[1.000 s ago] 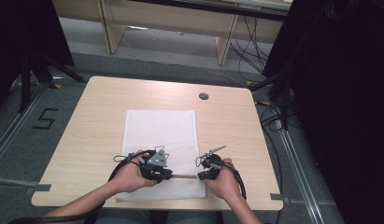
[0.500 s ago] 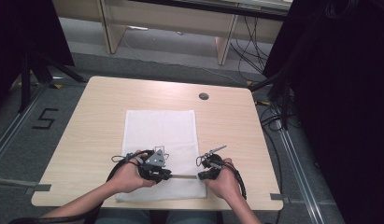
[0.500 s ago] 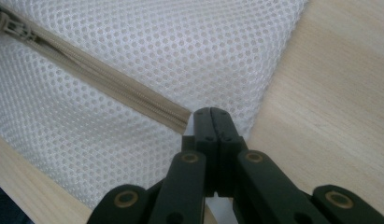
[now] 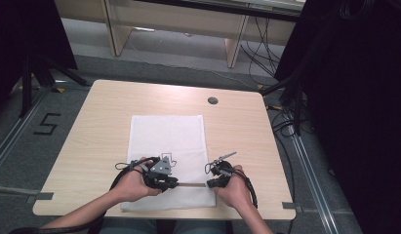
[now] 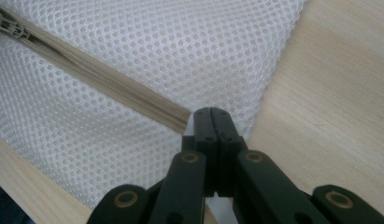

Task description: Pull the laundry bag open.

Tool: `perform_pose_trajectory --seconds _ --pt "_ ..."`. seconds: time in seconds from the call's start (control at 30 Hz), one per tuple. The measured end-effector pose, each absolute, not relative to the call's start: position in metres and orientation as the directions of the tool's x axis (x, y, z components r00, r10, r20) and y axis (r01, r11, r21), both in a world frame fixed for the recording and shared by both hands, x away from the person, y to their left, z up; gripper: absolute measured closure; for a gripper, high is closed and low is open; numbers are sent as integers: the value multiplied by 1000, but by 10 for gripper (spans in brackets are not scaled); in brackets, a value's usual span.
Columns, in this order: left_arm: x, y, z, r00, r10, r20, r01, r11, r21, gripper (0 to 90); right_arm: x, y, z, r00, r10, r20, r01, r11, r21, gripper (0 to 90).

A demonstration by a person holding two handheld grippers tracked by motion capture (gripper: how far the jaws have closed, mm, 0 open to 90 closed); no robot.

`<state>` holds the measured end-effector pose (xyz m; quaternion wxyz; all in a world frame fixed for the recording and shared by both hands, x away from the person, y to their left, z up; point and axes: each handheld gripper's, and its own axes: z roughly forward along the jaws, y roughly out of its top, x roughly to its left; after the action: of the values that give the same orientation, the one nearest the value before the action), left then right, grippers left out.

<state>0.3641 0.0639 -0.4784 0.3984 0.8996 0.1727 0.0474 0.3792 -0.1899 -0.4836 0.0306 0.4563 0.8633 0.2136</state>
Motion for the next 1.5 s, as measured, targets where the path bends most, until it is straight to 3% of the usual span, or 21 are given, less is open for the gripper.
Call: perform_pose_trajectory --seconds 1.5 --pt "361 79 -475 935 351 -51 277 -634 722 819 379 -190 -483 -583 800 141 774 495 395 900"
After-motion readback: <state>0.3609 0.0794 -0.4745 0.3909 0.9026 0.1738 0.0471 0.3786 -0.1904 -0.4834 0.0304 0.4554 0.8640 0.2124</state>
